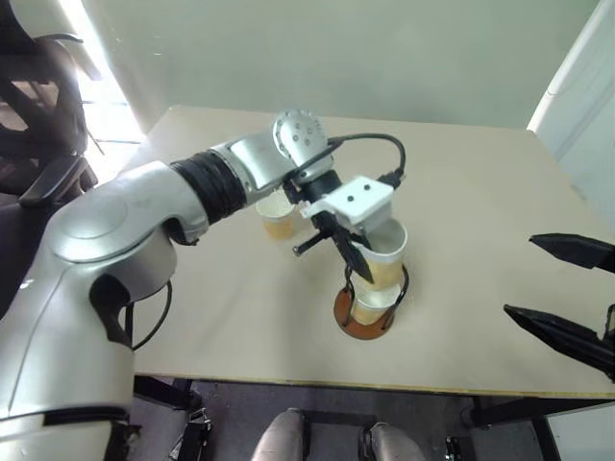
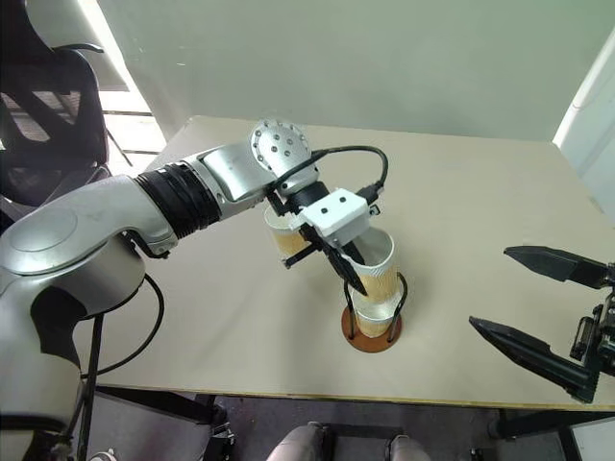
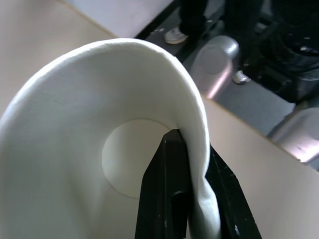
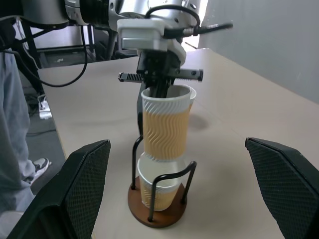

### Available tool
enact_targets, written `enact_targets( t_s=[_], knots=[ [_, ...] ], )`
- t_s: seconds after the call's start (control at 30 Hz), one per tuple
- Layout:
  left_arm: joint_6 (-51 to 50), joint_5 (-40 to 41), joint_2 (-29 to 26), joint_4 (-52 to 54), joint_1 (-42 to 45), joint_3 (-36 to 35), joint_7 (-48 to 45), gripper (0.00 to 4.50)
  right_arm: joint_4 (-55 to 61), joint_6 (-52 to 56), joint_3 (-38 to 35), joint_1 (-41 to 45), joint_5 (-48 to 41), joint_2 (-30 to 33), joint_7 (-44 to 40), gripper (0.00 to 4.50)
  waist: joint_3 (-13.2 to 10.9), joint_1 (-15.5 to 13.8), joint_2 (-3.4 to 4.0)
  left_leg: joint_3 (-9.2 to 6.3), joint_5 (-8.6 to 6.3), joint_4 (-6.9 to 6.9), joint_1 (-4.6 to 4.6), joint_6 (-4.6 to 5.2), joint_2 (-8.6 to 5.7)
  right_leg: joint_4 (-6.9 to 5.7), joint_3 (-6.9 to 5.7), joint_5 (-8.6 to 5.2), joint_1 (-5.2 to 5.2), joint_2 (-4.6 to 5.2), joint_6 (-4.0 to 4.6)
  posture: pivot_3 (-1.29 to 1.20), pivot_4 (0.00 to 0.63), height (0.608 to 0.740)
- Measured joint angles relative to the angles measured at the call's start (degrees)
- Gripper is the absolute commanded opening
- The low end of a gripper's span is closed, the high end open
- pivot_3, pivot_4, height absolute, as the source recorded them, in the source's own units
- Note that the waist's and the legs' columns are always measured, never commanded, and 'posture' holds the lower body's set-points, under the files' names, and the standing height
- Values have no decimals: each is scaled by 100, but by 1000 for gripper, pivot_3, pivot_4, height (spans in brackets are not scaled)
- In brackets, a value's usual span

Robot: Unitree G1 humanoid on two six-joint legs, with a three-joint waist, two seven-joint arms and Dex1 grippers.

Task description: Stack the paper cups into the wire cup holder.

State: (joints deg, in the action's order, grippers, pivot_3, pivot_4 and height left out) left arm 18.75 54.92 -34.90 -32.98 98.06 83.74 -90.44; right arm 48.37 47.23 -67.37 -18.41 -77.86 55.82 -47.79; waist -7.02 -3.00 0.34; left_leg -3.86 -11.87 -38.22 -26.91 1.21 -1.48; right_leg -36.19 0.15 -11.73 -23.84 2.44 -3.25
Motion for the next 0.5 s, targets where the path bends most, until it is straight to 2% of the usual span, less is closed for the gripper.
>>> enact_targets(
  t_s=[0.17,0.4,0.5],
  knots=[
    [207,23,35,69,110,249,0,18,118,-105,-199,-271,-185,-18,161,4500,0,-2,0,0,23,-4,1,16,-1,11,2,13,7,0,31,0,150,740],
    [641,-210,487,-723,115,267,-1,18,325,-295,-334,-626,-306,-111,351,4500,-1,-12,0,3,47,-8,-1,25,-3,16,4,31,10,0,55,0,150,740],
    [732,-287,514,-879,115,282,-1,18,363,-376,-364,-762,-315,-116,396,4500,-1,-12,0,3,50,-8,-2,25,-3,17,4,31,10,0,53,0,150,740]
  ],
)
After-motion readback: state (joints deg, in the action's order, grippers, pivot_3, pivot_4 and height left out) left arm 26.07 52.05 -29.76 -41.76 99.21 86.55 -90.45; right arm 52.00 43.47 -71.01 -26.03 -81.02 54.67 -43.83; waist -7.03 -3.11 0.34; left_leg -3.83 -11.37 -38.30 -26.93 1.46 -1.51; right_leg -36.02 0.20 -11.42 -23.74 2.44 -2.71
